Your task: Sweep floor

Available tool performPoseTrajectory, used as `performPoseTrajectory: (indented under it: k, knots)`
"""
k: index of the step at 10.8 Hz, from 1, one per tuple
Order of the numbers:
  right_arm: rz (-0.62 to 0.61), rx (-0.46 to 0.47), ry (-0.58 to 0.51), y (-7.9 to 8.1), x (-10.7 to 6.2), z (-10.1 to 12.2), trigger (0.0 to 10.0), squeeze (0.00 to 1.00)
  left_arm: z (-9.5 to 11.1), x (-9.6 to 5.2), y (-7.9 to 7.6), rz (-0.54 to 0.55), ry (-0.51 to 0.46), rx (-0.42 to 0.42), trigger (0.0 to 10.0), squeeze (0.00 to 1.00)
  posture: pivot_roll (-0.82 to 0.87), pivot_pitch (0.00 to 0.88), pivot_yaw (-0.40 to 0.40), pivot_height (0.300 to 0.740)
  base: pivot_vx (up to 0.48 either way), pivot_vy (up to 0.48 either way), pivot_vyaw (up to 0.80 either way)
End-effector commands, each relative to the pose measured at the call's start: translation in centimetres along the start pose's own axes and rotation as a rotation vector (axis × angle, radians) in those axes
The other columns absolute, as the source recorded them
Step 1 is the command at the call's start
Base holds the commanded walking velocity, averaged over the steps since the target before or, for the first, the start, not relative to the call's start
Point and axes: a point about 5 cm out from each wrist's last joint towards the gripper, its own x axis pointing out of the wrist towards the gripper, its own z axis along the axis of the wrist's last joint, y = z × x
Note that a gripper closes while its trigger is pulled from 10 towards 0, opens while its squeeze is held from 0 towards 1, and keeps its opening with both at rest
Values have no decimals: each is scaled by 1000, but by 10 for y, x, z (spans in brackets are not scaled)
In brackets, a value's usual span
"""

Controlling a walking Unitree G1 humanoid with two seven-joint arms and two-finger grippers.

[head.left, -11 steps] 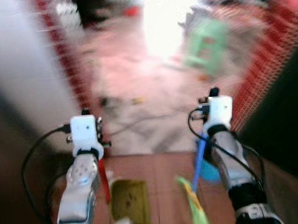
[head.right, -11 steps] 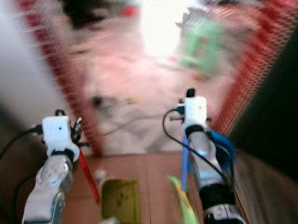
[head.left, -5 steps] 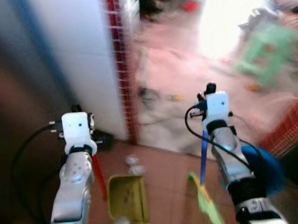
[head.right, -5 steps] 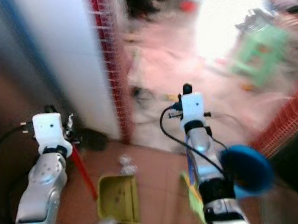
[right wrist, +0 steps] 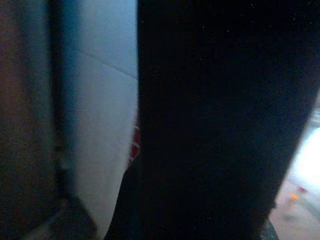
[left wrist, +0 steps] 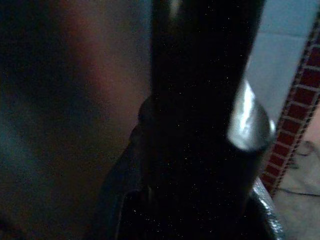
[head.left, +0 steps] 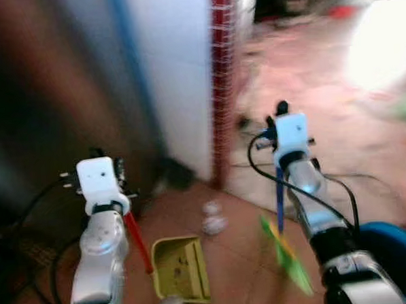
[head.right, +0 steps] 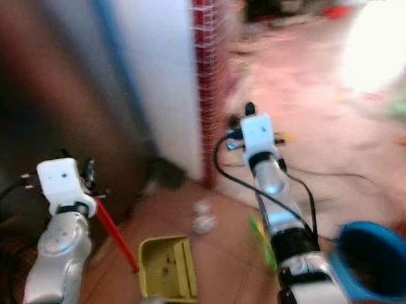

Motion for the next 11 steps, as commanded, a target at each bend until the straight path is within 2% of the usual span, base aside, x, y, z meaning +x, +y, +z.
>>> performPoseTrajectory:
  k: [1, 2, 3, 5, 7, 8, 11]
  knots:
    - [37, -50, -49, 0, 6, 11, 10000, 0, 13, 3, 0, 18, -64, 20, 10000, 0, -47, 0, 26, 740, 0, 0, 544]
    - [85, -68, -38, 7, 5, 9, 10000, 0, 11, 6, 1, 38, -48, 25, 10000, 0, -49, 0, 23, 740, 0, 0, 406]
    - [132, -105, -36, 21, -3, 5, 10000, 0, 13, 5, 2, 44, -61, 20, 10000, 0, -45, 0, 13, 740, 0, 0, 0]
    - [107, -87, -17, 35, -20, -5, 10000, 0, 11, 2, 9, 83, -61, 9, 10000, 0, -30, 0, -7, 740, 0, 0, 0]
    - [-34, -30, -15, 30, -29, -7, 10000, 0, 16, 1, 21, 118, -92, -4, 10000, 0, -9, 0, -15, 740, 0, 0, 0]
    - [-71, -25, -14, 27, -31, -8, 10000, 0, 16, 1, 22, 122, -97, -8, 10000, 0, -12, 0, -15, 740, 0, 0, 0]
    - [-73, -32, -12, 25, -37, -10, 10000, 0, 8, 1, 14, 56, -104, 4, 10000, 0, -33, 2, -8, 740, 84, 0, 475]
